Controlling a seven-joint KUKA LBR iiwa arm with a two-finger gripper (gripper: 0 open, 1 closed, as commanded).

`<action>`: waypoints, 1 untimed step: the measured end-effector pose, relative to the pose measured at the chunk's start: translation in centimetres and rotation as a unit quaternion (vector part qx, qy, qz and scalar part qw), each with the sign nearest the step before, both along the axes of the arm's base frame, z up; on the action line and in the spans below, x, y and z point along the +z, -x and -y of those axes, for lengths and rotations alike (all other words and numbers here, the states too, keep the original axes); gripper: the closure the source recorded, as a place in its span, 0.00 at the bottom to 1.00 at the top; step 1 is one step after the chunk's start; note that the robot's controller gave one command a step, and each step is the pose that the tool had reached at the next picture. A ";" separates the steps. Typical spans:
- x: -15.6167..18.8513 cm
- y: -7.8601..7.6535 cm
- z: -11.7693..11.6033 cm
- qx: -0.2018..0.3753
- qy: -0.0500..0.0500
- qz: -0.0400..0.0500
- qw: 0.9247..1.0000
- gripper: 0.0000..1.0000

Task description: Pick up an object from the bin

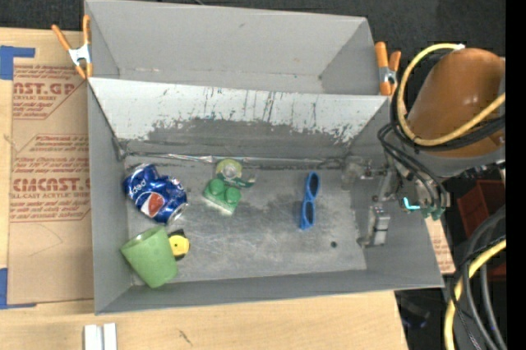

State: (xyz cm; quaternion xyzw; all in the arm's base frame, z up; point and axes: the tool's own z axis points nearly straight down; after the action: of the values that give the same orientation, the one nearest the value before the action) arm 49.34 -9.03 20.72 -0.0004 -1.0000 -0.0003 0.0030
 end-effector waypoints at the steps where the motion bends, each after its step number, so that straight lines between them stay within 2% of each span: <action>1: -13.9 -5.1 -2.4 0.299 -0.002 0.002 0.954 0.00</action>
Offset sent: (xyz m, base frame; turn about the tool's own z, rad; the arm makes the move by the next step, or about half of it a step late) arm 0.0516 0.0224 -0.1372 -0.6066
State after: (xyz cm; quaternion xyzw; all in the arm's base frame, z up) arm 54.42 -6.62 6.80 0.2984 -0.9544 -0.0010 0.0009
